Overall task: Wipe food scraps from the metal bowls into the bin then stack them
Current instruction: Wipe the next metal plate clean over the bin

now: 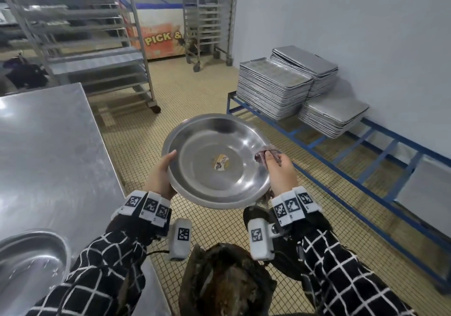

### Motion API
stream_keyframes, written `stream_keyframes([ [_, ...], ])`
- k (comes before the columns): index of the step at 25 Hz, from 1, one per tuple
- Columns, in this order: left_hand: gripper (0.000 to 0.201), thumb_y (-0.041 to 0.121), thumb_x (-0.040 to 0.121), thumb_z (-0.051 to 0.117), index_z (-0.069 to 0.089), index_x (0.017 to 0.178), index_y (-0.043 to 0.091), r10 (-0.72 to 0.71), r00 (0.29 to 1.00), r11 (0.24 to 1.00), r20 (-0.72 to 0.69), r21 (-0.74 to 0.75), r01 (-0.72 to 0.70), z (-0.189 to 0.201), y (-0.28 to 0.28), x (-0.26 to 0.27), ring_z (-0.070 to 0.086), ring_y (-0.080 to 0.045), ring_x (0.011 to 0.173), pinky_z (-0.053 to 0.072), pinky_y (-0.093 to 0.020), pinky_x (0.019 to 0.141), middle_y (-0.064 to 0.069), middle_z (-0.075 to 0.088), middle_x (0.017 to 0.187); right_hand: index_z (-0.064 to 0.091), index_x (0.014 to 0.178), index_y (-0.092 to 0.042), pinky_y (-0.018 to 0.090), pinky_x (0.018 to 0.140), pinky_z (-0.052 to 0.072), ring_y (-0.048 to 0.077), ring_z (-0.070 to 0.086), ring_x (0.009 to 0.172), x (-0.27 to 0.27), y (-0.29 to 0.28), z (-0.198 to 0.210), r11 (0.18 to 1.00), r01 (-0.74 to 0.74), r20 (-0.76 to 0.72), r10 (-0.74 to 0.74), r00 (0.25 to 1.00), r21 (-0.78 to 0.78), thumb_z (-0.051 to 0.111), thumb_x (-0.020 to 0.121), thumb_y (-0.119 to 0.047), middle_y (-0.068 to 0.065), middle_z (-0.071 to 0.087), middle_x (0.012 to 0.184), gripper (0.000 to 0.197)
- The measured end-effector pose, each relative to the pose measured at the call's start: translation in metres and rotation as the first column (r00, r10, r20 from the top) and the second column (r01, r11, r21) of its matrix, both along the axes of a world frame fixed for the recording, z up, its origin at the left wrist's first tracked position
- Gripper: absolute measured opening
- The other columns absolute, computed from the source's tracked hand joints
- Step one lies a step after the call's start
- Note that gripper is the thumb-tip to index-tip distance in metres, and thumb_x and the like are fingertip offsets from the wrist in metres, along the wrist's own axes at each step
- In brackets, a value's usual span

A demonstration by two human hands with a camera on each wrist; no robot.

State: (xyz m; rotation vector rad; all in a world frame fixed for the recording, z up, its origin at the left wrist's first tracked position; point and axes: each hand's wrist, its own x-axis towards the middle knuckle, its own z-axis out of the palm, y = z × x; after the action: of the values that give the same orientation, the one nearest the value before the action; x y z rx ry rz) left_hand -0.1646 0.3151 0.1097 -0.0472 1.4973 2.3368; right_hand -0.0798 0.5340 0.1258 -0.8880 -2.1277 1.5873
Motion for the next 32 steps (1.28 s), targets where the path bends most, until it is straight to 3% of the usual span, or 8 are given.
stream_keyframes([
  [7,0.032,0.029,0.101,0.038,0.06,0.101,0.007,-0.138,0.979,0.959,-0.147,-0.267,0.095,0.01,0.042,0.022,0.069,-0.025,0.083,0.055,-0.039,0.081,-0.007,0.073,0.081,0.047,0.106,-0.01,0.018,0.054,0.039,0.008,0.054,0.071,-0.014,-0.02,0.003,0.952,0.259,-0.152,-0.284,0.947,-0.163,0.051,0.095,-0.028,-0.003,0.055,0.088,0.021],
  [9,0.038,0.036,0.098,0.042,0.059,0.114,0.006,-0.243,0.952,0.94,-0.186,-0.288,0.184,0.012,0.042,0.02,0.069,-0.028,0.093,0.055,-0.042,0.083,-0.007,0.074,0.092,0.049,0.106,-0.009,0.021,0.058,0.041,0.013,0.057,0.076,-0.013,-0.007,0.009,0.969,0.228,-0.135,-0.24,0.961,-0.099,0.052,0.095,-0.027,0.0,0.058,0.092,0.021],
  [12,0.056,0.048,0.096,0.031,0.052,0.127,0.006,-0.291,0.929,0.956,-0.226,-0.052,0.287,0.014,0.023,0.009,0.067,-0.032,0.094,0.057,-0.046,0.077,-0.014,0.068,0.109,0.054,0.101,-0.01,0.018,0.056,0.037,0.009,0.056,0.075,-0.008,0.021,0.022,0.997,0.075,-0.096,-0.073,0.993,0.024,0.054,0.094,-0.024,-0.006,0.056,0.086,0.016],
  [14,0.056,0.045,0.096,0.036,0.054,0.121,-0.001,-0.262,0.947,0.955,-0.186,0.089,0.282,0.02,0.013,0.001,0.066,-0.031,0.083,0.058,-0.041,0.071,-0.017,0.065,0.101,0.057,0.097,-0.011,0.02,0.058,0.038,0.012,0.059,0.077,-0.005,0.037,0.03,0.993,-0.061,-0.039,0.066,0.997,0.098,0.056,0.093,-0.025,-0.004,0.06,0.086,0.015],
  [16,0.042,0.038,0.096,0.043,0.062,0.107,0.002,-0.186,0.979,0.982,-0.088,0.0,0.186,0.021,0.012,-0.003,0.068,-0.025,0.071,0.058,-0.035,0.067,-0.012,0.067,0.089,0.057,0.1,-0.012,0.022,0.058,0.04,0.012,0.06,0.076,-0.001,0.04,0.033,0.989,-0.107,-0.002,0.107,0.994,0.101,0.056,0.093,-0.029,-0.003,0.062,0.088,0.018],
  [25,0.039,0.041,0.101,0.033,0.061,0.107,0.015,-0.076,0.986,0.985,-0.147,-0.163,0.051,-0.001,0.052,0.024,0.07,-0.025,0.089,0.055,-0.04,0.083,-0.006,0.074,0.09,0.044,0.103,-0.014,0.012,0.05,0.037,0.0,0.053,0.07,-0.003,-0.016,0.004,0.947,0.287,-0.208,-0.312,0.927,-0.144,0.052,0.095,-0.028,-0.011,0.052,0.084,0.018],
  [29,0.054,0.053,0.089,0.049,0.057,0.118,0.008,-0.286,0.946,0.923,-0.154,-0.308,0.229,-0.007,0.038,0.017,0.069,-0.026,0.094,0.056,-0.045,0.085,-0.007,0.074,0.098,0.05,0.105,-0.014,0.017,0.057,0.041,0.008,0.058,0.08,-0.002,0.001,0.001,0.978,0.19,-0.197,-0.204,0.959,-0.09,0.055,0.094,-0.026,-0.007,0.057,0.091,0.017],
  [32,0.058,0.051,0.09,0.047,0.052,0.127,0.007,-0.264,0.955,0.964,-0.138,-0.041,0.261,-0.003,0.011,0.004,0.067,-0.031,0.085,0.058,-0.043,0.072,-0.015,0.068,0.101,0.056,0.102,-0.016,0.023,0.064,0.043,0.012,0.059,0.085,0.0,0.031,0.006,1.0,-0.02,-0.087,0.021,0.996,0.016,0.056,0.093,-0.028,-0.005,0.061,0.094,0.015],
])
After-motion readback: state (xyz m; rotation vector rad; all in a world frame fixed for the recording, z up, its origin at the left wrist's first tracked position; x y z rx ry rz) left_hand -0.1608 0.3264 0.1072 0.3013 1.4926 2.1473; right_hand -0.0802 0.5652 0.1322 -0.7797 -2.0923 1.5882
